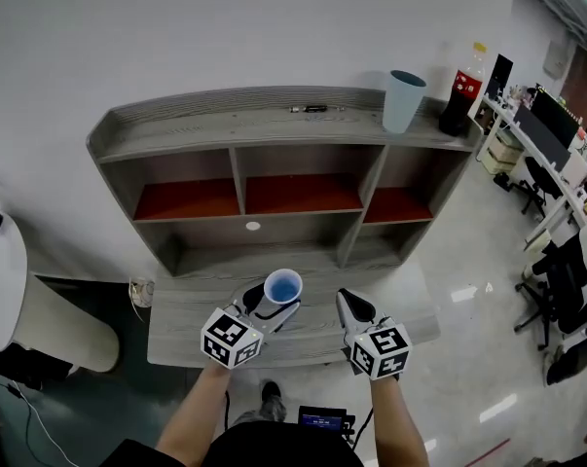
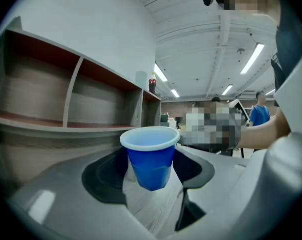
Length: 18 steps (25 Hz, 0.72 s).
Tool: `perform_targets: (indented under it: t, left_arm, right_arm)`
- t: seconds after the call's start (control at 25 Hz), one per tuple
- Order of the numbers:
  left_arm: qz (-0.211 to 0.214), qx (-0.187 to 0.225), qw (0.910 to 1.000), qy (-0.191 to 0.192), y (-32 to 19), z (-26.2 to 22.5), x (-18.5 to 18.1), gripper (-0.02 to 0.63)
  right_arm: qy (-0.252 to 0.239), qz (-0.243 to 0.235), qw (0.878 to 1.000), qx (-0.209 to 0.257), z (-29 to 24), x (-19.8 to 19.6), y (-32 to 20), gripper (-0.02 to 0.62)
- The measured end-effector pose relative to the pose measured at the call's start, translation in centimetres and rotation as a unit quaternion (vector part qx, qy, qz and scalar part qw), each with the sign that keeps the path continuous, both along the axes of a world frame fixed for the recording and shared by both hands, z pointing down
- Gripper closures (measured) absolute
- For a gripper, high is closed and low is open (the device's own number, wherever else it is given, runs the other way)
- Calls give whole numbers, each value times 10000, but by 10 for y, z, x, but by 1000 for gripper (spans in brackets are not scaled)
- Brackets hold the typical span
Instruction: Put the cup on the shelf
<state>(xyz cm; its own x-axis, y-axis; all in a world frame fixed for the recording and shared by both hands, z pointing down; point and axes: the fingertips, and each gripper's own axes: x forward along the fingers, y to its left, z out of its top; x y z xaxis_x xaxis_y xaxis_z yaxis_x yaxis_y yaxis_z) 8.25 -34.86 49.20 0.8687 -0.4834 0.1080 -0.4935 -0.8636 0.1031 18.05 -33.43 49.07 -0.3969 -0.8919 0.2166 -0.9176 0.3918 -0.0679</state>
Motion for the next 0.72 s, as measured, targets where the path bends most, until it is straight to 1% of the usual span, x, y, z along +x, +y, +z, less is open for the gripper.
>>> perform_targets:
  t: [0.36,0.72]
  left_arm:
    - [163,6,9999,-13,-52,-5,-6,319]
    - [254,-92,9996,24,-77,4,-9,319]
  right_arm:
    - [65,89,9999,73,-12,-16,-60,597]
    - [108,163,9998,-45,-3,-25,-85,597]
